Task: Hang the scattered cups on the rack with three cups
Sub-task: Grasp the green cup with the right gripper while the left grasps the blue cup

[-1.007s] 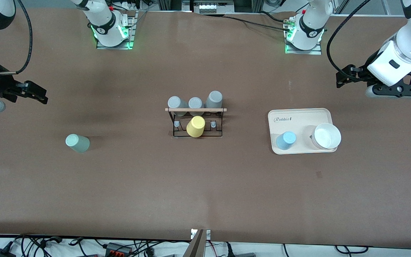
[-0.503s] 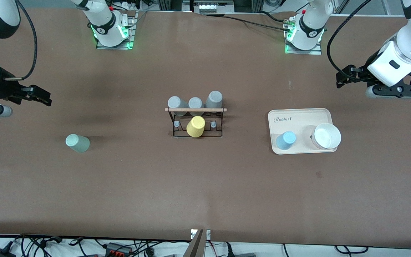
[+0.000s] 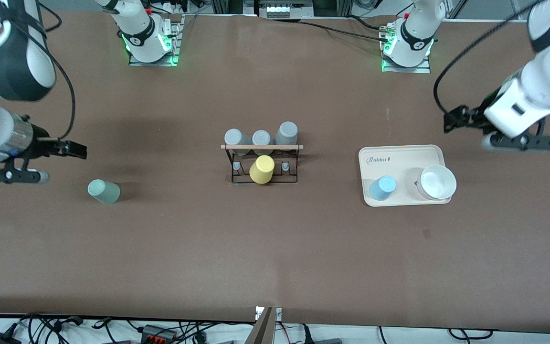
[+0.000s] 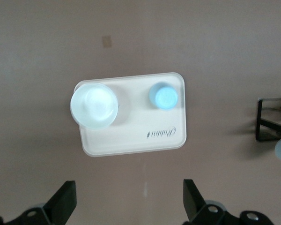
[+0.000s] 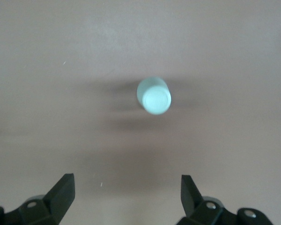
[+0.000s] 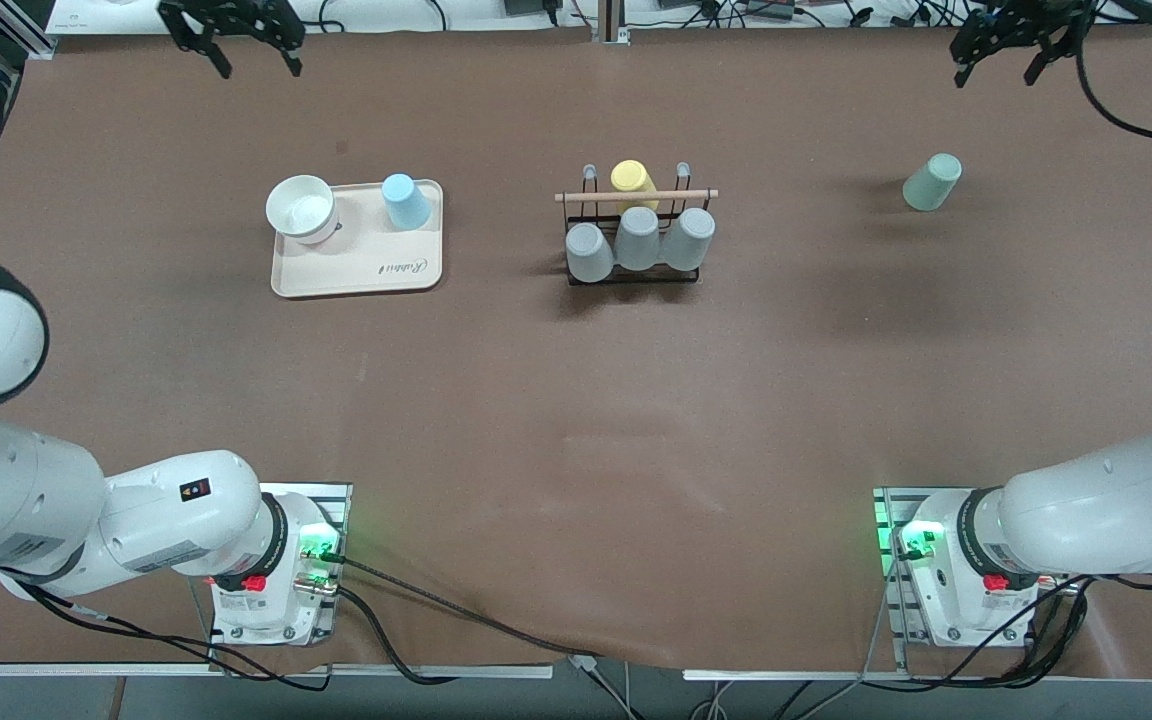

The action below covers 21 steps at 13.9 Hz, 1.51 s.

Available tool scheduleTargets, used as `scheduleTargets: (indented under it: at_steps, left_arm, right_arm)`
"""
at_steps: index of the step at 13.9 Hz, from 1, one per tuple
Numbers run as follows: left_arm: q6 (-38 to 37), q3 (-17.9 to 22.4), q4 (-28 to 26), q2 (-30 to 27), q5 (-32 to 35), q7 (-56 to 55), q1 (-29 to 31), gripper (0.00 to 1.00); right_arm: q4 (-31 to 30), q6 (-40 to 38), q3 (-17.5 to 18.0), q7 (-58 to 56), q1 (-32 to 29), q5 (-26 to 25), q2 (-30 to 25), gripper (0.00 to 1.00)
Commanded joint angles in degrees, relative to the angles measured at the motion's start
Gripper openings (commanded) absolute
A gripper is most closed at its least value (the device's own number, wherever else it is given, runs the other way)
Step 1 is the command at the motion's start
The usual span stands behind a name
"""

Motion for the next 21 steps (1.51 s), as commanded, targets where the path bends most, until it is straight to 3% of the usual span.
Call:
scheduleTargets:
  at_steps: [1, 5, 9, 16, 21]
  left_arm:
    - [5.1, -0.3, 1.8, 7.8, 2.3, -0.1, -2.4, 1.0]
    - [9.4, -0.2, 1.8, 17.8, 12.7, -0.4, -8.4, 1.0]
    - [16.0, 0.3, 0.8, 26.3, 13.7, -2.1, -8.1, 1.0]
    - [16.5, 0.2, 0.5, 29.7, 13.6, -2.4, -8.4, 1.0]
    - [17.6, -0.1, 0.0, 31.3, 13.6, -2.6, -8.5, 1.0]
  right_arm:
    - [0.7, 5.1, 0.1, 0.2, -1.0, -0.9, 5.3, 1.0]
    - [0.4, 10.6, 0.0, -1.8, -1.5, -0.9, 10.9, 1.0]
    - [-5.6, 19.2, 0.0, -5.2, -4.1, -0.9, 11.8, 1.0]
    - [-13.4, 28.8, 0.0, -5.4, -4.1, -0.9, 12.4, 1.0]
    - [-15.7, 34.5, 0.0, -9.1, -5.9, -0.9, 13.7, 1.0]
